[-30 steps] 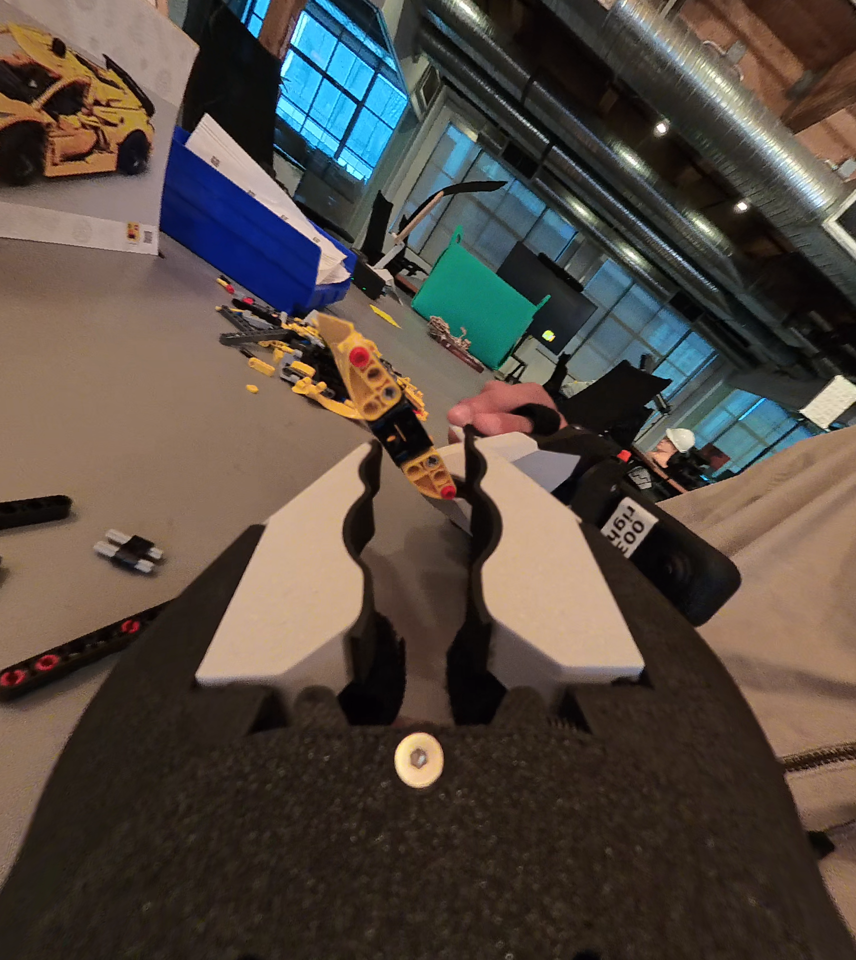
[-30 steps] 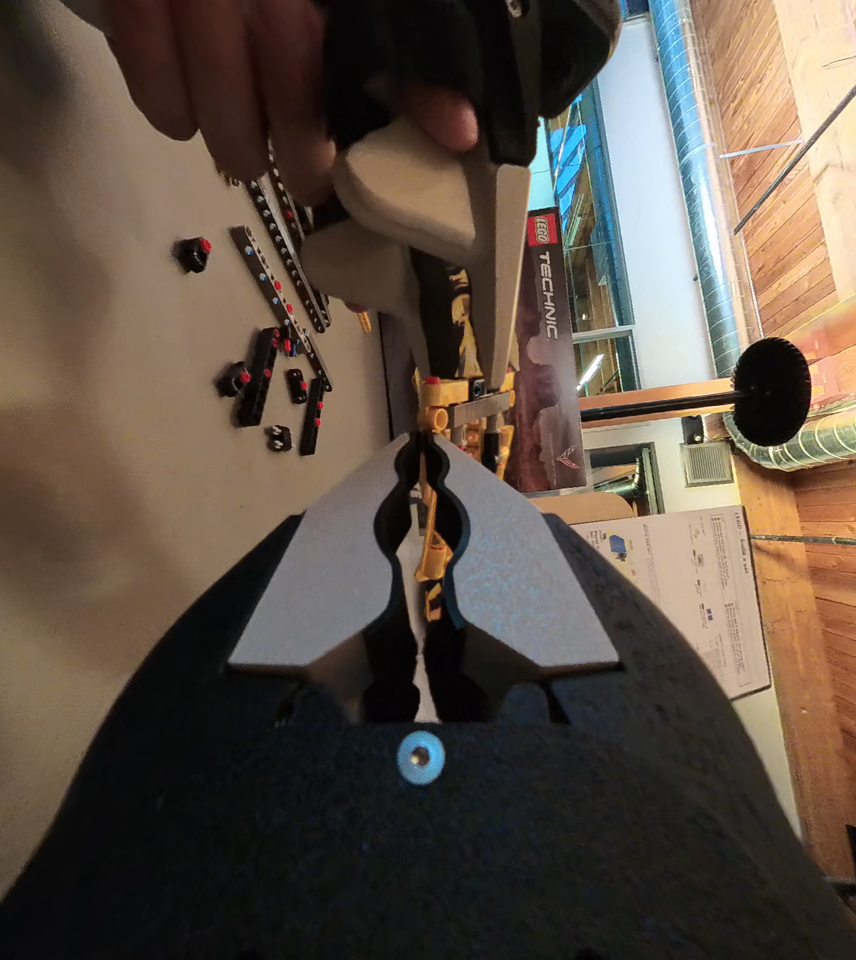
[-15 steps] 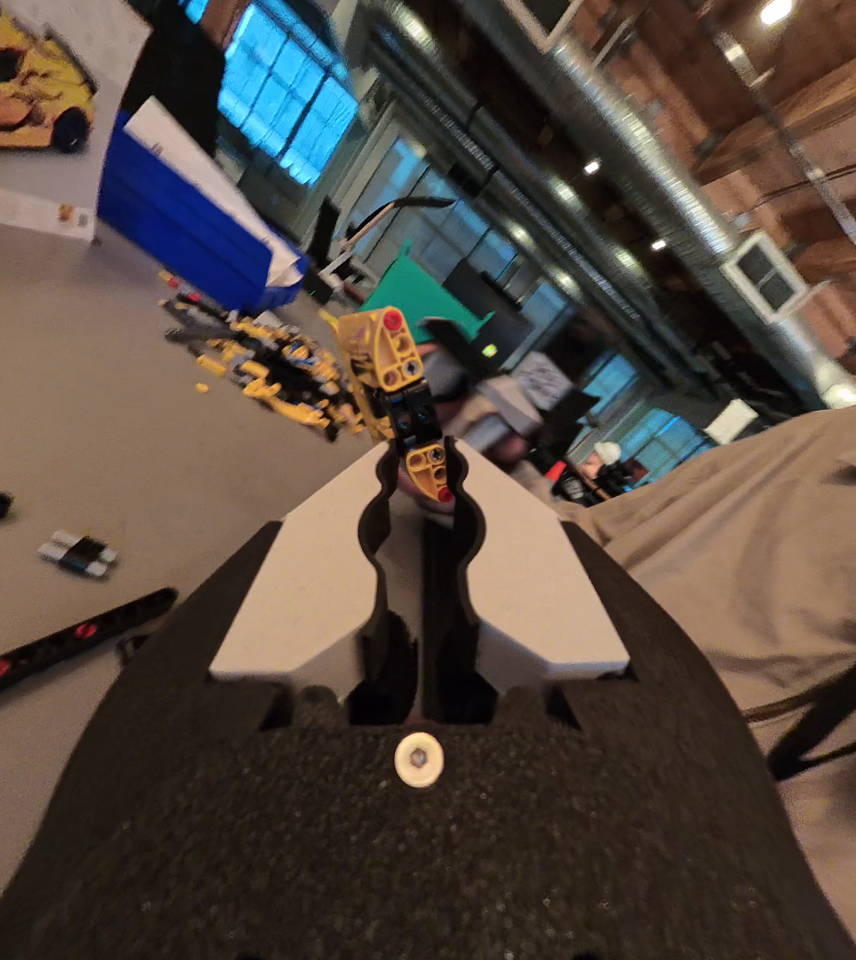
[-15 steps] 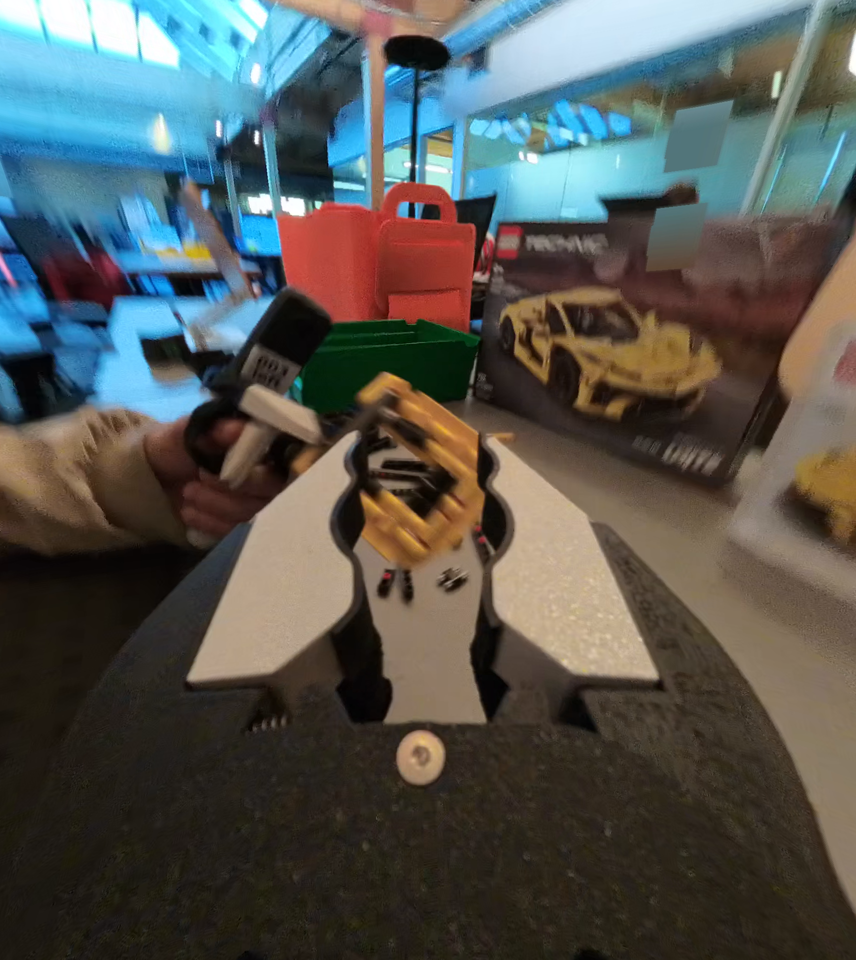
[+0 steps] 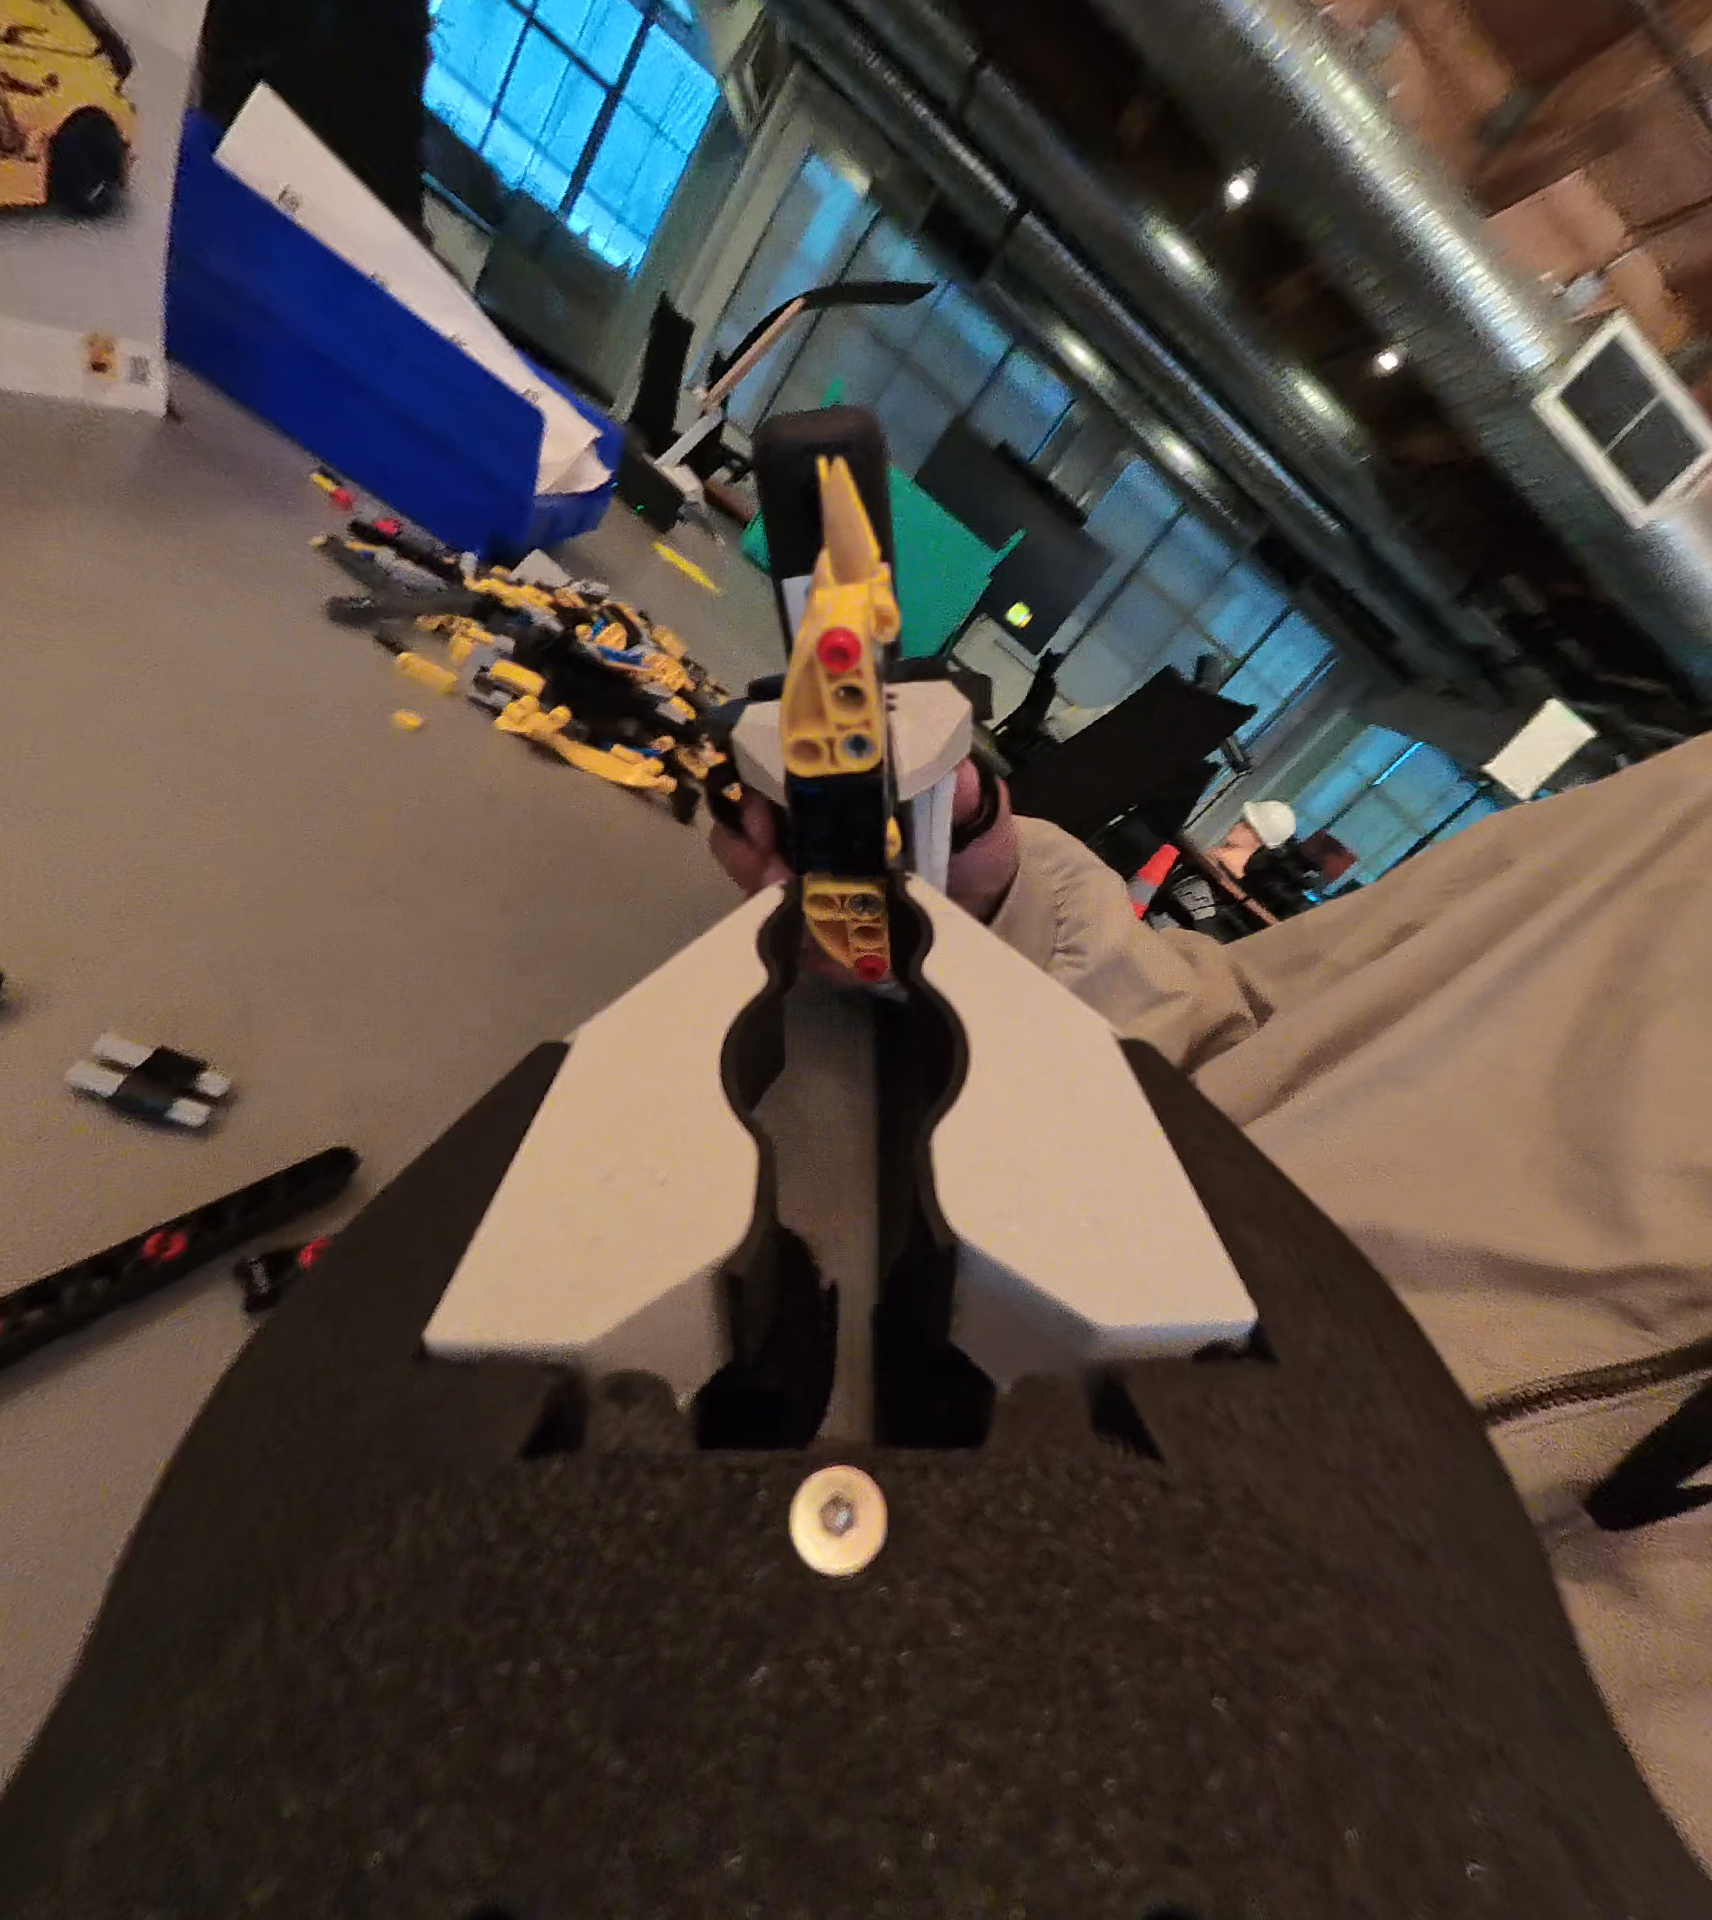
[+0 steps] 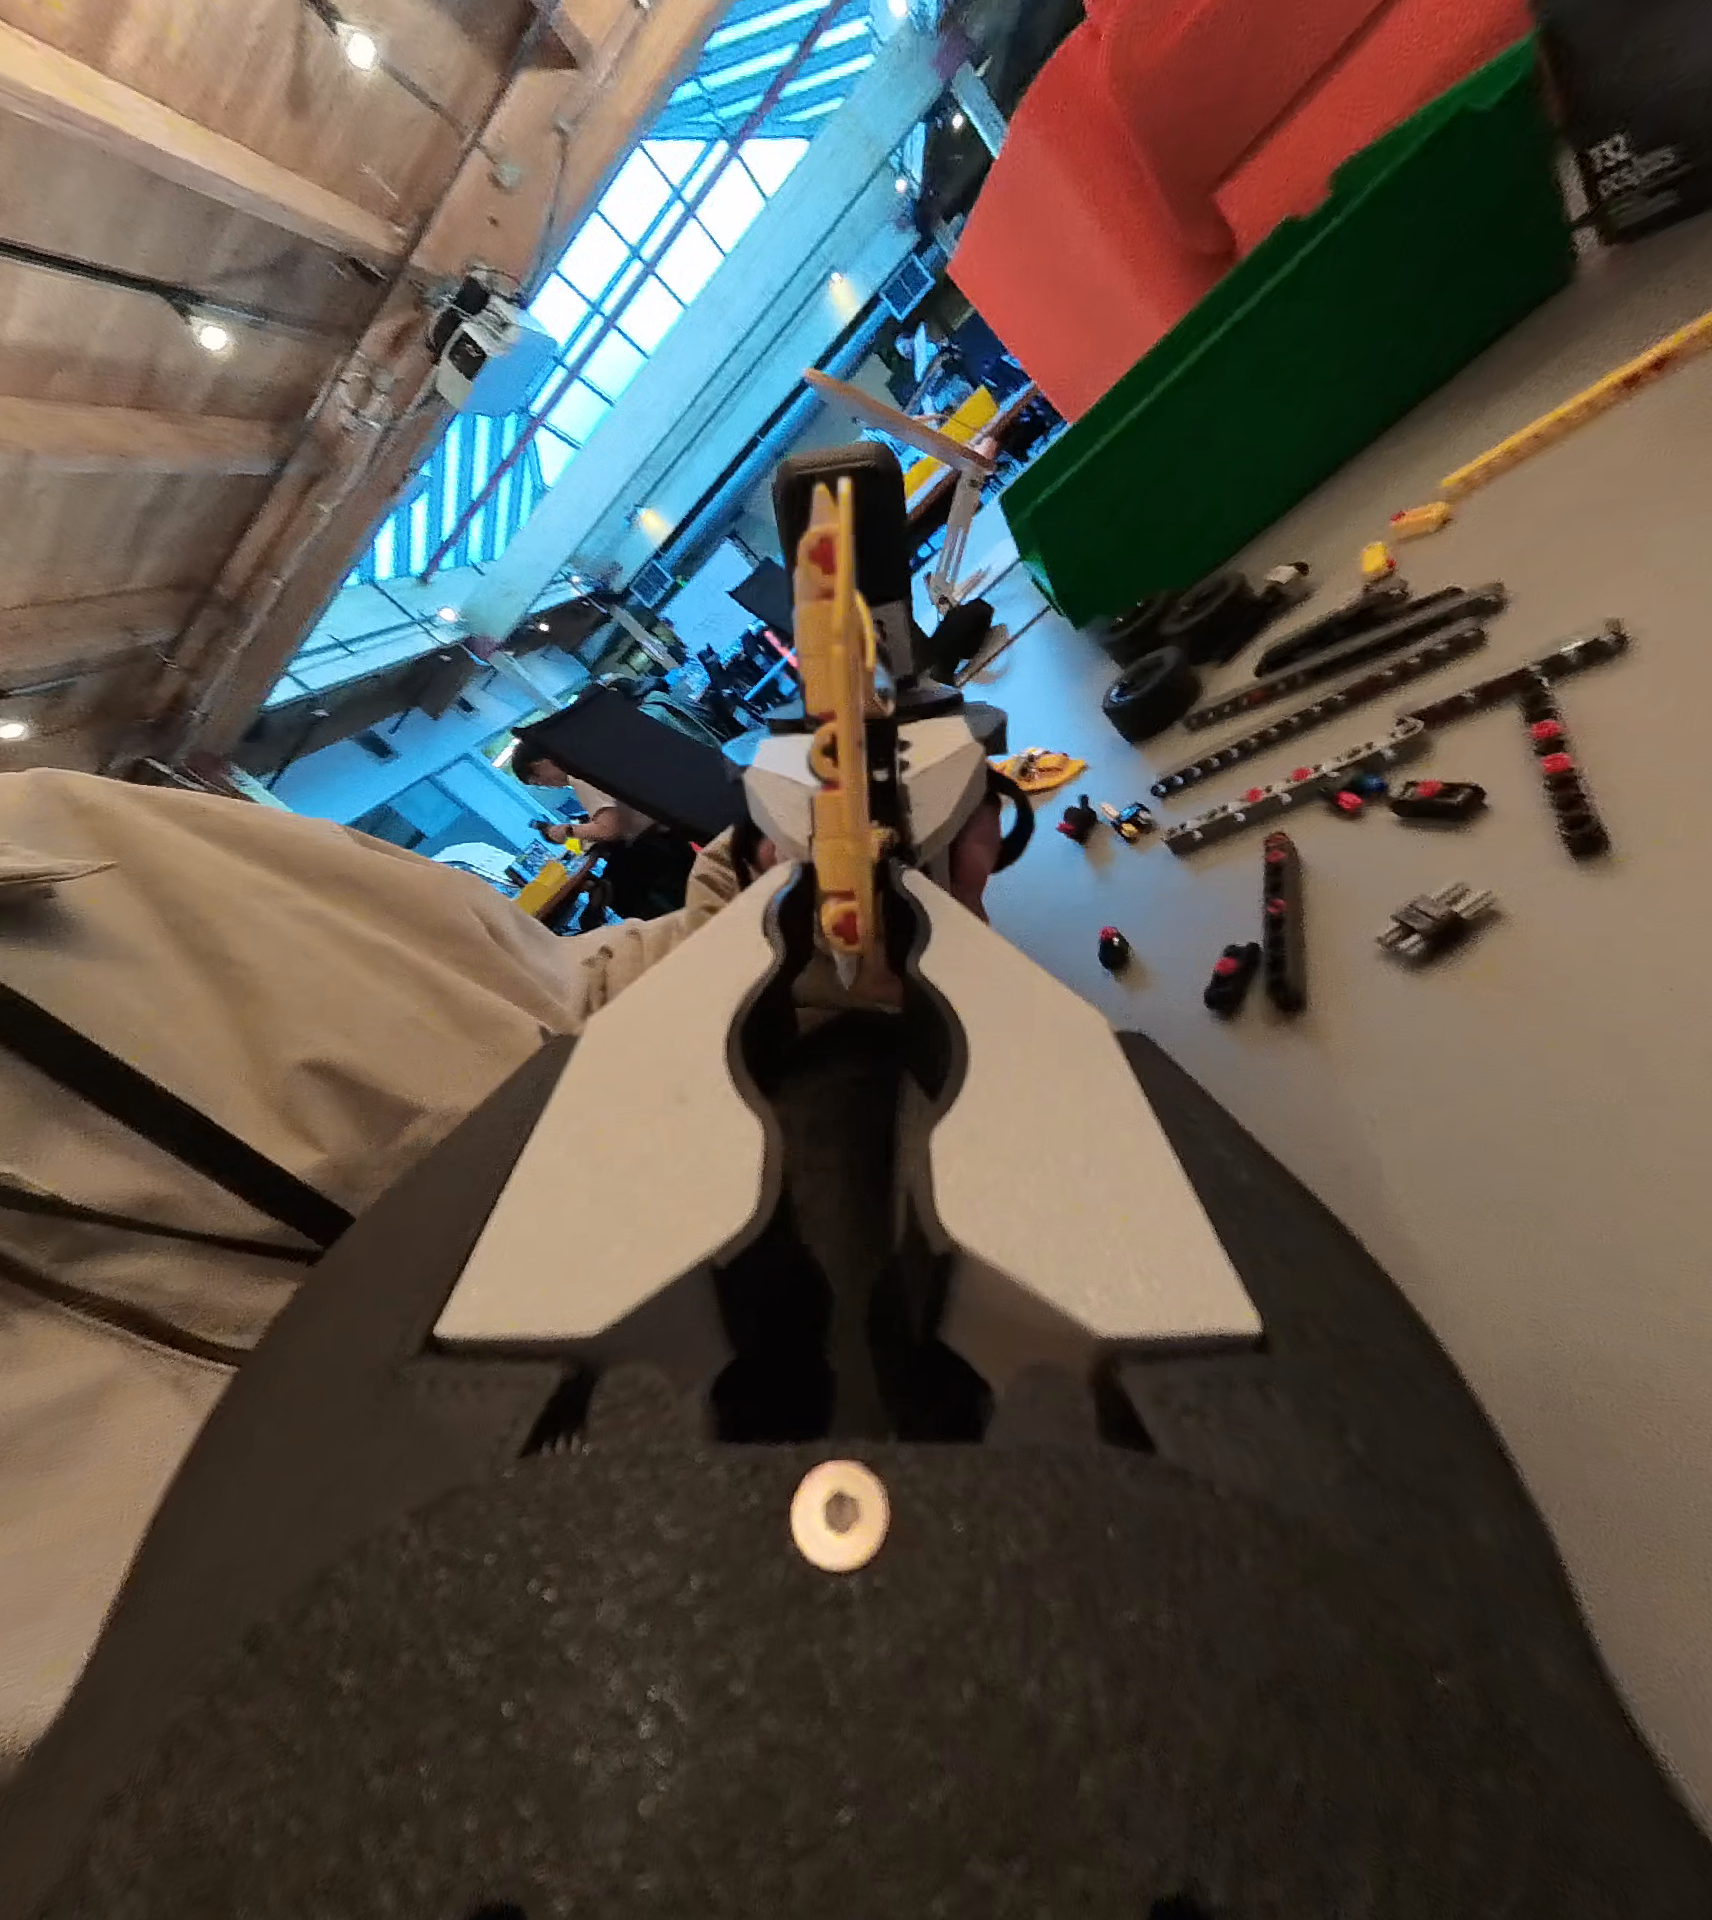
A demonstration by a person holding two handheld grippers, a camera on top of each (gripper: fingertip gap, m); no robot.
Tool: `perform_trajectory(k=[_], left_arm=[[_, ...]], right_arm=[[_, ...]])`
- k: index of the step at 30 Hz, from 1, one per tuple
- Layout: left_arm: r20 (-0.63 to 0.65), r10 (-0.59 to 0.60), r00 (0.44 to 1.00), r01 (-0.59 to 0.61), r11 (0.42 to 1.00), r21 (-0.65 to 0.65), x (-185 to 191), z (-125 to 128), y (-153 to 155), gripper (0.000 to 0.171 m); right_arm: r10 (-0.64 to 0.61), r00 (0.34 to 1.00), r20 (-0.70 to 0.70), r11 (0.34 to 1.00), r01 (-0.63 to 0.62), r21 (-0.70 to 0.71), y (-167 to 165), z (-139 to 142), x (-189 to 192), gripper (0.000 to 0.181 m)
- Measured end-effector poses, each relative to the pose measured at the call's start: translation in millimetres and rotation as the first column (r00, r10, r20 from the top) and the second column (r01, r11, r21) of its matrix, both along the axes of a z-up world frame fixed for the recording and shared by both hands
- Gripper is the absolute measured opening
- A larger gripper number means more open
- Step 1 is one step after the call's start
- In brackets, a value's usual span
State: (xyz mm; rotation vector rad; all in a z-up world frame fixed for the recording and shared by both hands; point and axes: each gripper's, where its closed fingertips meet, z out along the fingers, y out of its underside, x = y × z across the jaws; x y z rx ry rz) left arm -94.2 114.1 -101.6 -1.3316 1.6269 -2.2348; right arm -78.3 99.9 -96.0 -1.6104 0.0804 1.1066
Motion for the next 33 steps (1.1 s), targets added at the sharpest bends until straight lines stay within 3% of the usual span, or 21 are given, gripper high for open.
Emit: perform_trajectory(k=[5,14,25,28,30,33], left_arm=[[-0.025,-0.007,1.000,0.006,0.999,-0.031,0,-1,4,0.015],[0.000,0.013,1.000,-0.013,0.998,0.068,-1,-3,4,0.015],[0.004,0.012,1.000,-0.012,0.998,0.056,-3,-2,4,0.015],[0.019,-0.015,1.000,0.014,0.999,0.050,-6,0,1,0.015],[0.039,0.011,0.999,-0.013,0.998,0.064,-7,1,6,0.015],[0.079,0.016,0.997,-0.025,0.993,0.117,-10,2,6,0.015]], right_arm=[[0.000,1.000,0.025,1.000,0.000,-0.008,1,-3,0,0.012],[0.025,0.999,0.036,0.999,-0.023,-0.032,0,-8,1,0.011],[0.053,0.999,0.010,0.997,-0.052,-0.051,-1,-10,-1,0.011],[0.056,0.996,0.076,0.998,-0.056,0.003,-6,-7,-1,0.011],[-0.054,0.985,0.163,0.997,0.044,0.063,-7,-2,15,0.018],[-0.042,0.981,0.190,0.991,0.017,0.131,-19,7,17,0.021]])
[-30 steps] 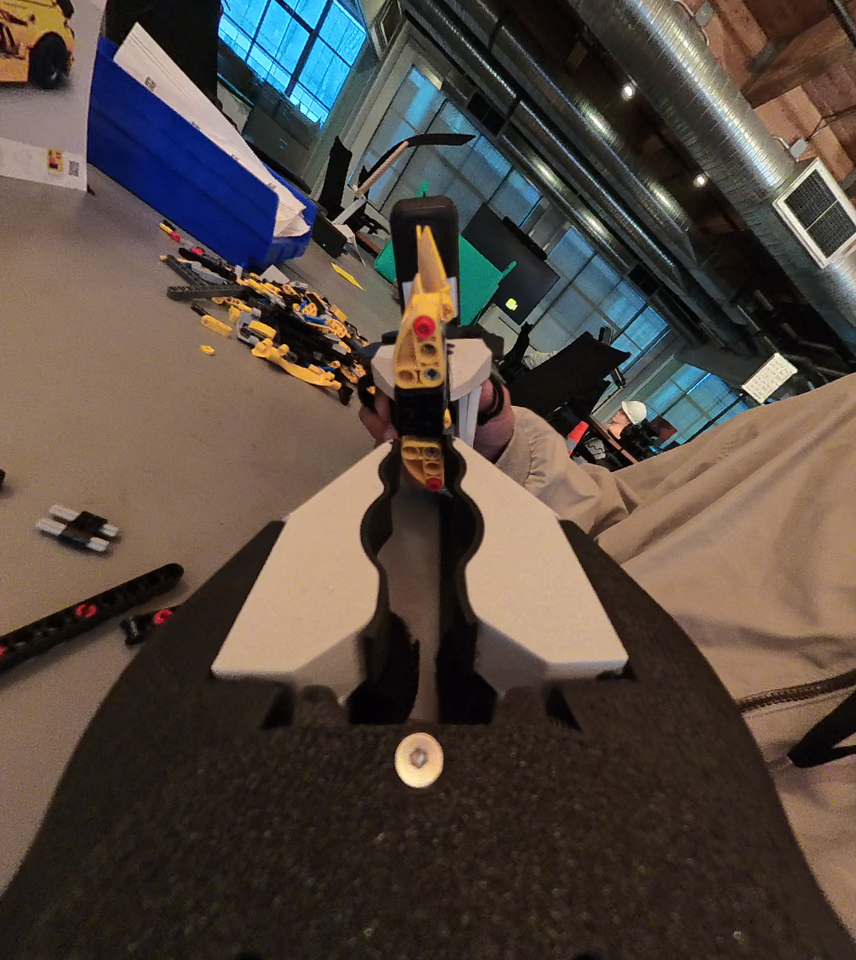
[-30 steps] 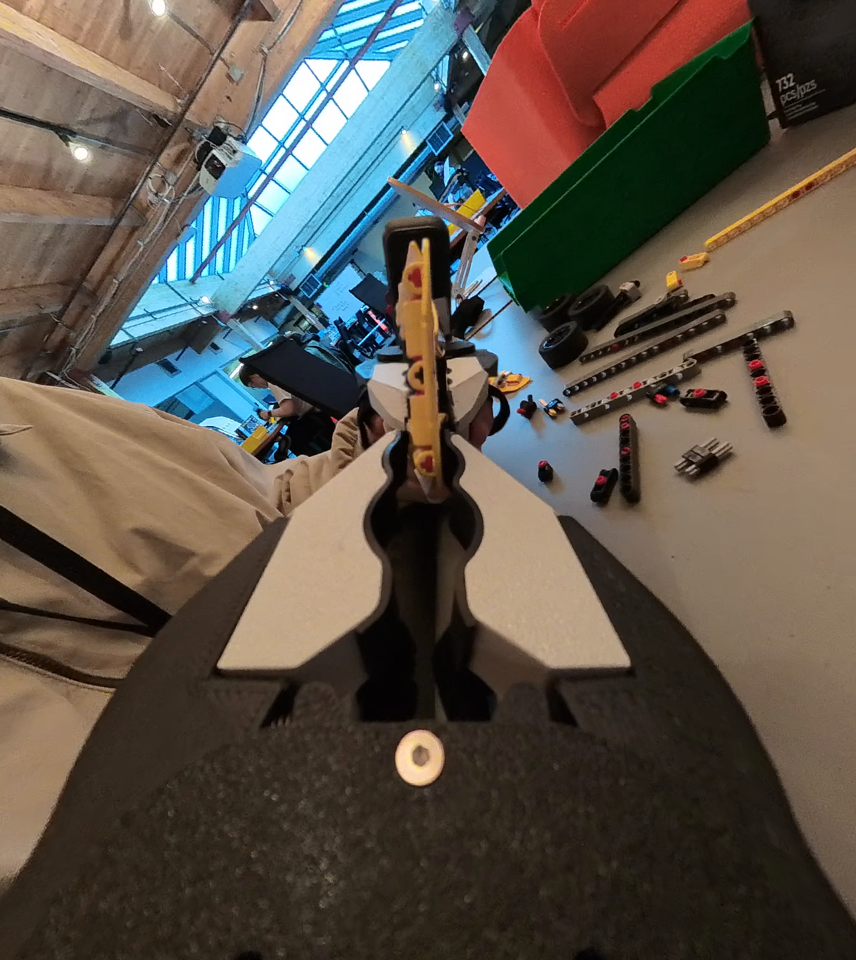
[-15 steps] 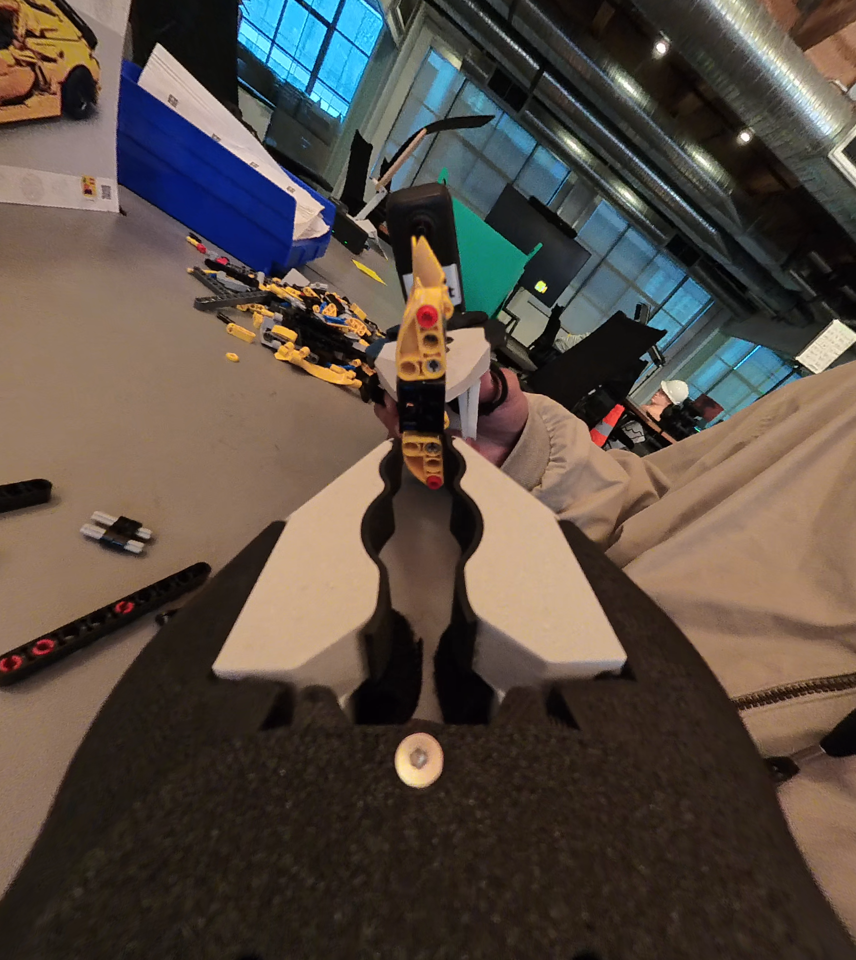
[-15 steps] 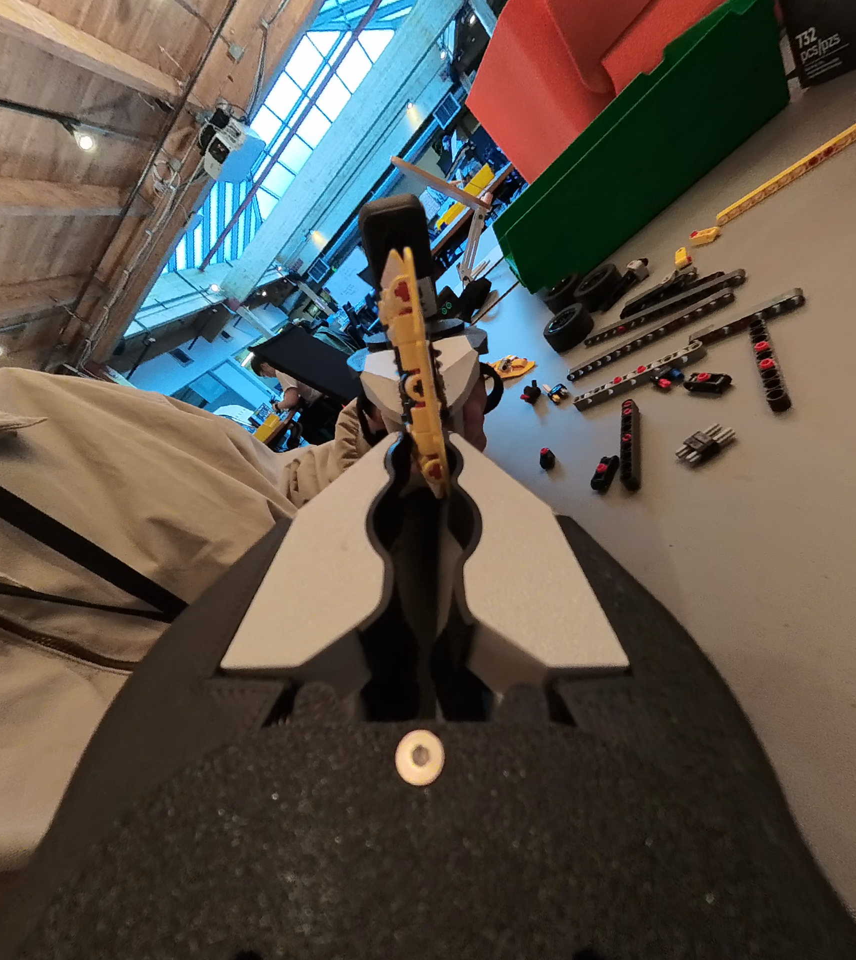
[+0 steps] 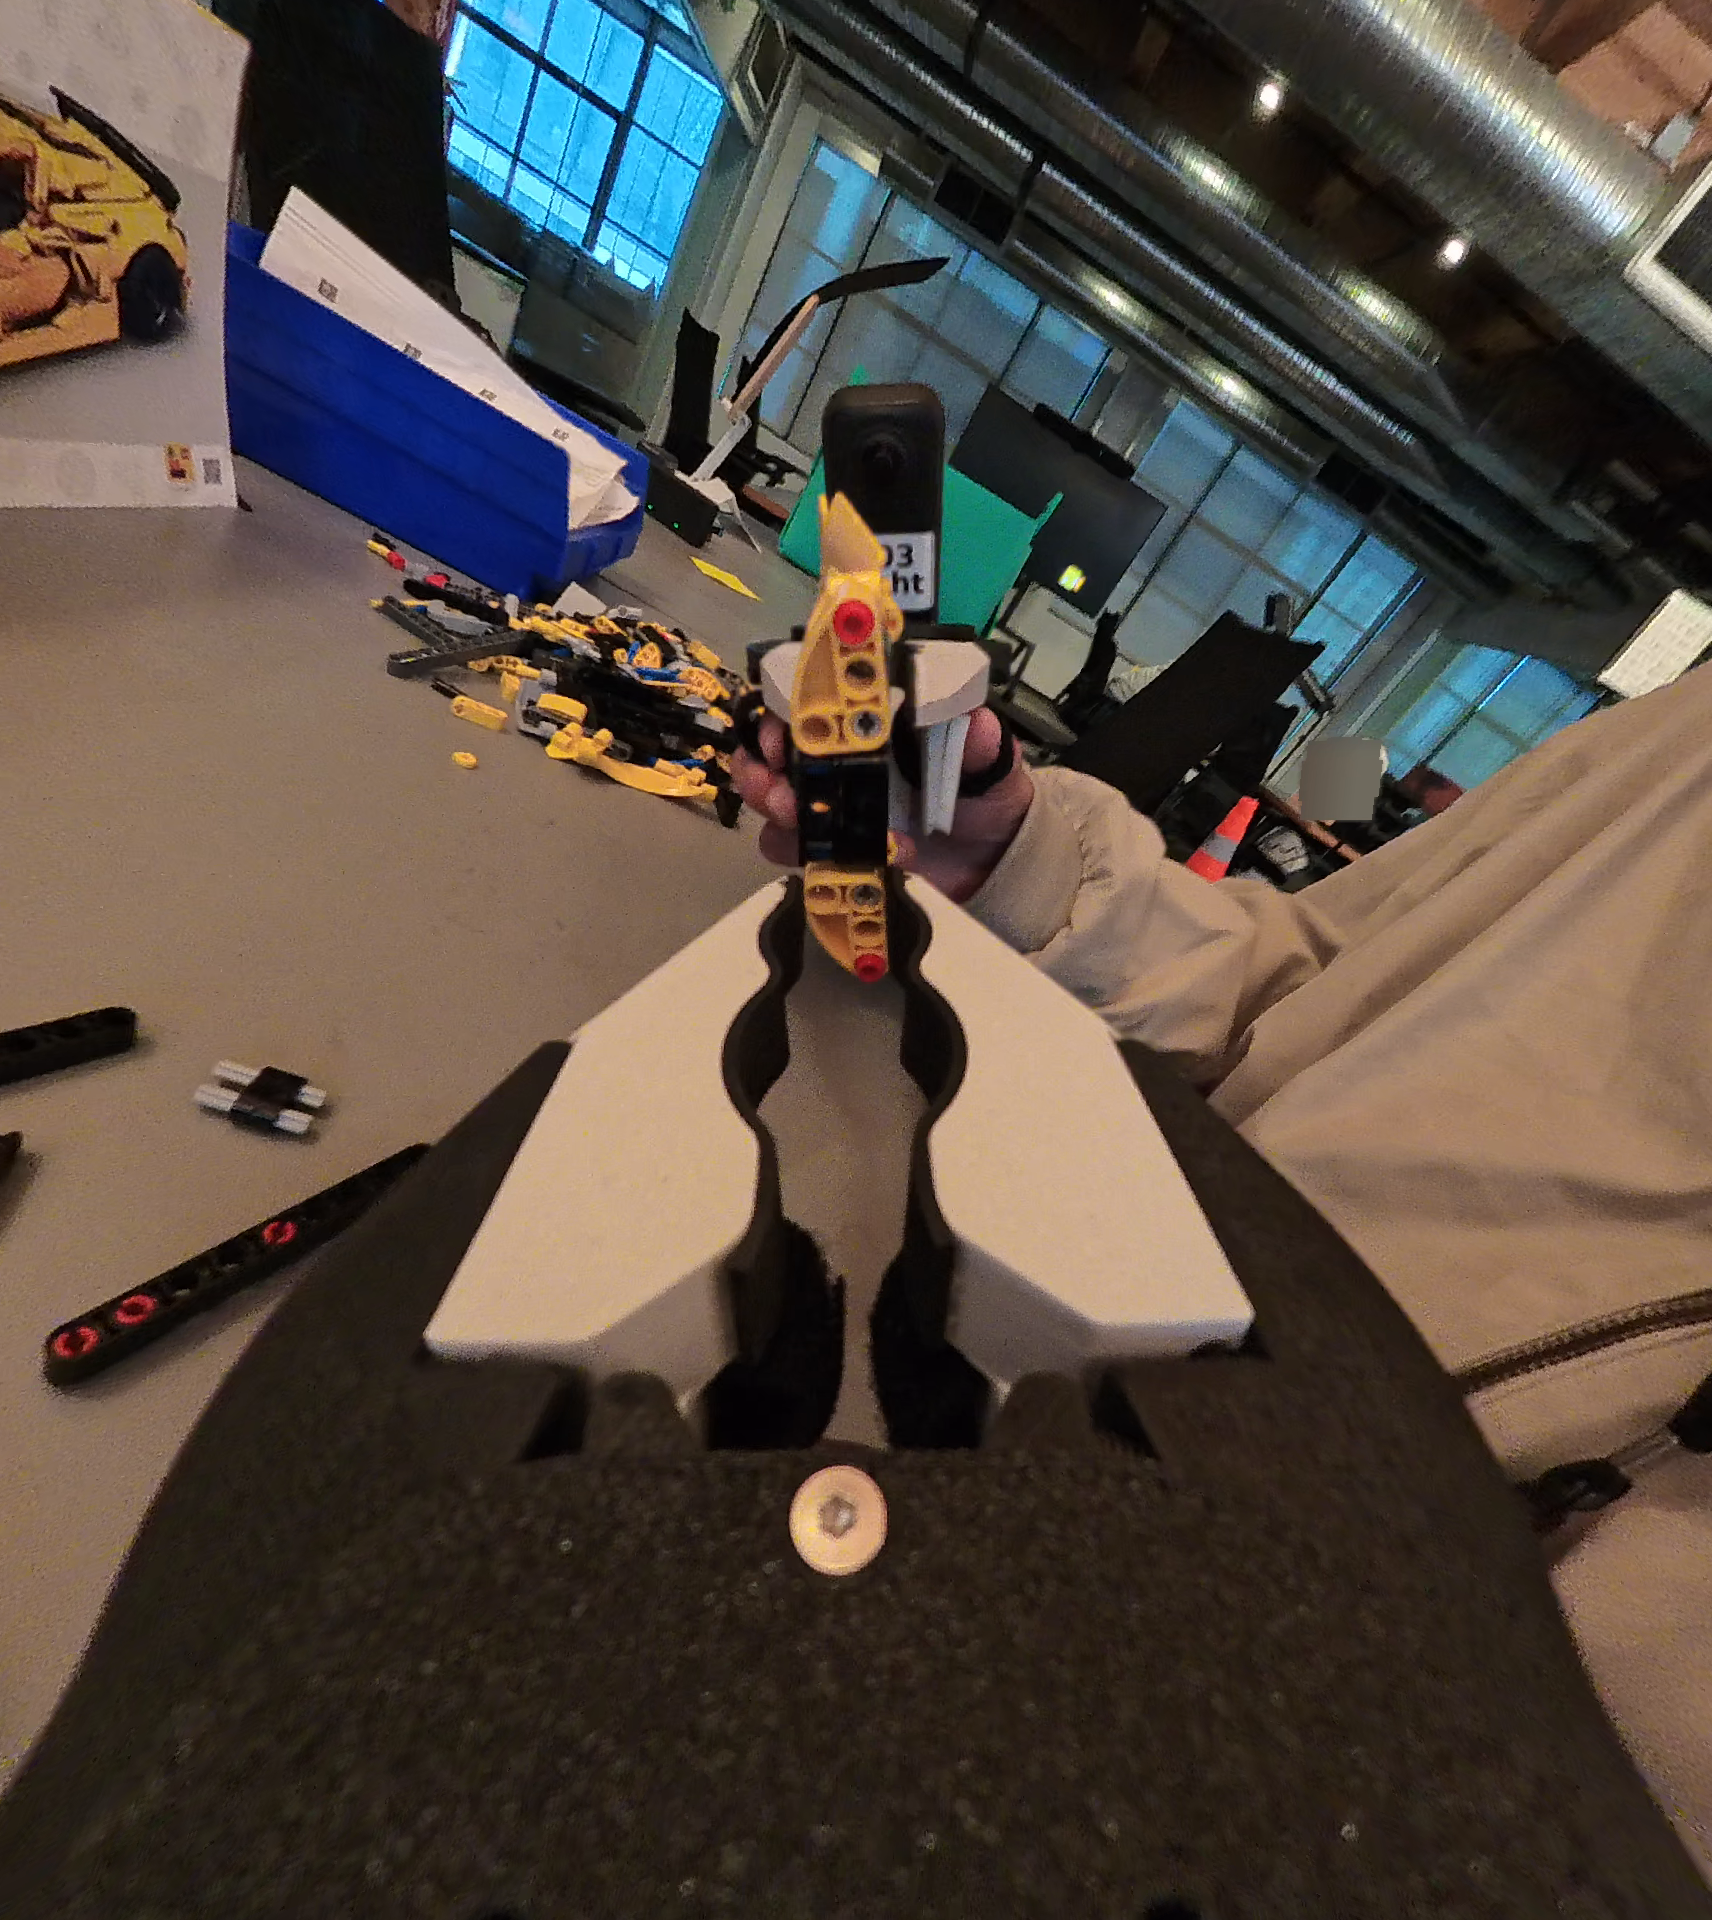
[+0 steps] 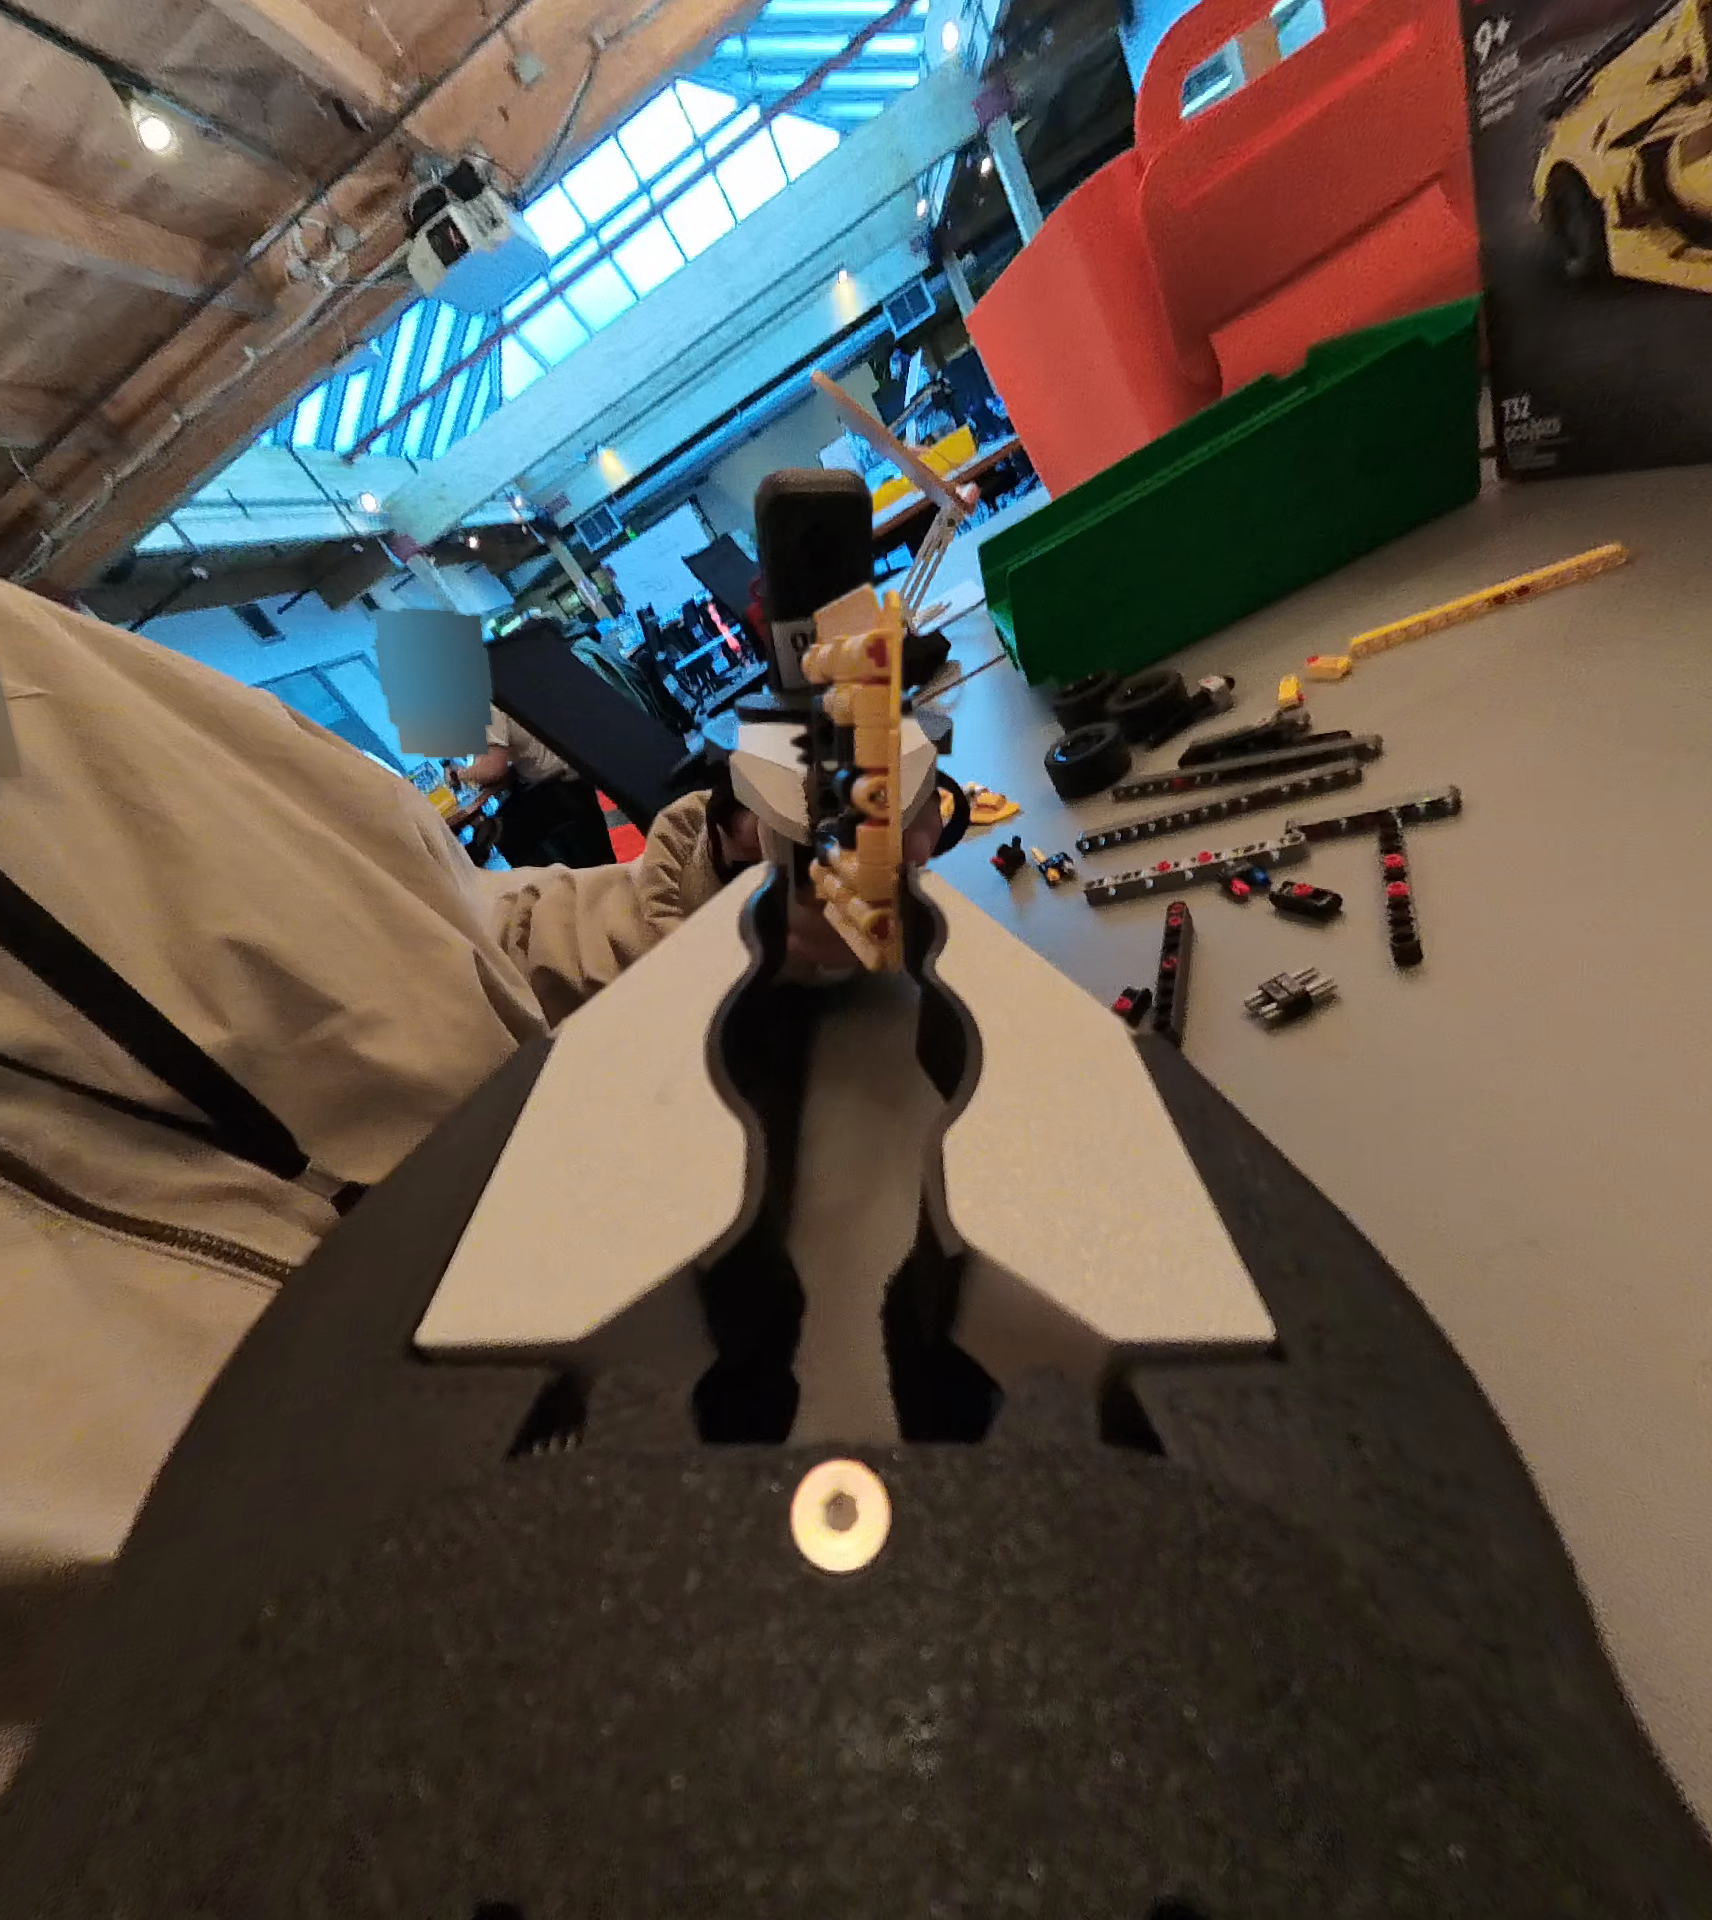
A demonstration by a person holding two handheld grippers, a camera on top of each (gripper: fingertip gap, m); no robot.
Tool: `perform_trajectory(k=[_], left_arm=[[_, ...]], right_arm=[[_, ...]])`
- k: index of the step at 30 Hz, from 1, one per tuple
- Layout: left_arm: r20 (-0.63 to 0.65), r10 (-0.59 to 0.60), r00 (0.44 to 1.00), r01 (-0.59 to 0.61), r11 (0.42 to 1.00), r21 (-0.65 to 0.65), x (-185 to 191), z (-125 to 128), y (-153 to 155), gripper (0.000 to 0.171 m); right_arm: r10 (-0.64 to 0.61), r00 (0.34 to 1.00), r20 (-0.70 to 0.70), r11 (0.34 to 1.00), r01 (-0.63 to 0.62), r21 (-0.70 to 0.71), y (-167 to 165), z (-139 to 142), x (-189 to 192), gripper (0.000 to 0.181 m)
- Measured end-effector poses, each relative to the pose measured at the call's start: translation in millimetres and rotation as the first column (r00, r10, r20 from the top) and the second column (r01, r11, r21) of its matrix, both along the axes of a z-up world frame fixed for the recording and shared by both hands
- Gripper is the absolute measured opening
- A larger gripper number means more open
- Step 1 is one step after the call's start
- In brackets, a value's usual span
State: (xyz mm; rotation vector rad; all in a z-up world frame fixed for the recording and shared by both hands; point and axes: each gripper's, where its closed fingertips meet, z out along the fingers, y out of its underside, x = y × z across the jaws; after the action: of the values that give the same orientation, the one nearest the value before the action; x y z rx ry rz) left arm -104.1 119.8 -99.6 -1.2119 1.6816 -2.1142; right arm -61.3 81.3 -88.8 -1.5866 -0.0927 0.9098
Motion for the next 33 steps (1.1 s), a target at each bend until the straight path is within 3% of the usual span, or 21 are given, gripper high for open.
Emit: perform_trajectory(k=[3,6,12,13,15,17,21,26,29,33], left_arm=[[-0.005,-0.026,1.000,0.026,0.999,0.031,-1,-3,-8,0.015],[-0.009,-0.027,1.000,0.027,1.000,0.003,-1,-1,-6,0.015],[-0.016,0.044,0.999,-0.043,0.998,0.048,5,-5,2,0.015],[-0.002,0.101,0.995,-0.101,0.994,0.028,6,-2,15,0.015],[0.006,0.216,0.976,-0.212,0.963,-0.164,0,10,68,0.015],[-0.009,0.242,0.970,-0.239,0.954,-0.178,0,5,83,0.015],[0.000,0.140,0.990,-0.139,0.985,-0.100,7,5,49,0.015],[-0.016,0.134,0.991,-0.134,0.988,-0.071,8,0,42,0.015],[-0.030,0.128,0.991,-0.127,0.992,0.026,10,-11,32,0.016],[0.011,0.121,0.993,-0.117,0.928,0.353,11,-39,8,0.016]], right_arm=[[0.028,1.000,0.012,0.999,-0.028,-0.023,2,-6,-7,0.021],[0.084,0.996,0.022,0.995,-0.083,-0.059,-1,-12,-15,0.008],[0.067,0.998,0.011,0.994,-0.066,-0.088,2,-12,-9,0.006],[0.041,0.999,-0.010,0.996,-0.041,-0.075,-1,-8,0,0.006],[-0.111,0.977,-0.182,0.992,0.120,0.038,-28,20,61,0.006],[-0.180,0.981,-0.071,0.983,0.182,0.029,-43,18,80,0.006],[-0.156,0.988,-0.004,0.984,0.155,-0.090,-25,-9,67,0.007],[-0.168,0.981,0.095,0.942,0.188,-0.279,-9,-54,61,0.007],[-0.145,0.989,0.028,0.964,0.148,-0.220,-6,-40,53,0.007],[-0.065,0.992,-0.111,0.989,0.049,-0.142,-11,-20,44,0.006]])
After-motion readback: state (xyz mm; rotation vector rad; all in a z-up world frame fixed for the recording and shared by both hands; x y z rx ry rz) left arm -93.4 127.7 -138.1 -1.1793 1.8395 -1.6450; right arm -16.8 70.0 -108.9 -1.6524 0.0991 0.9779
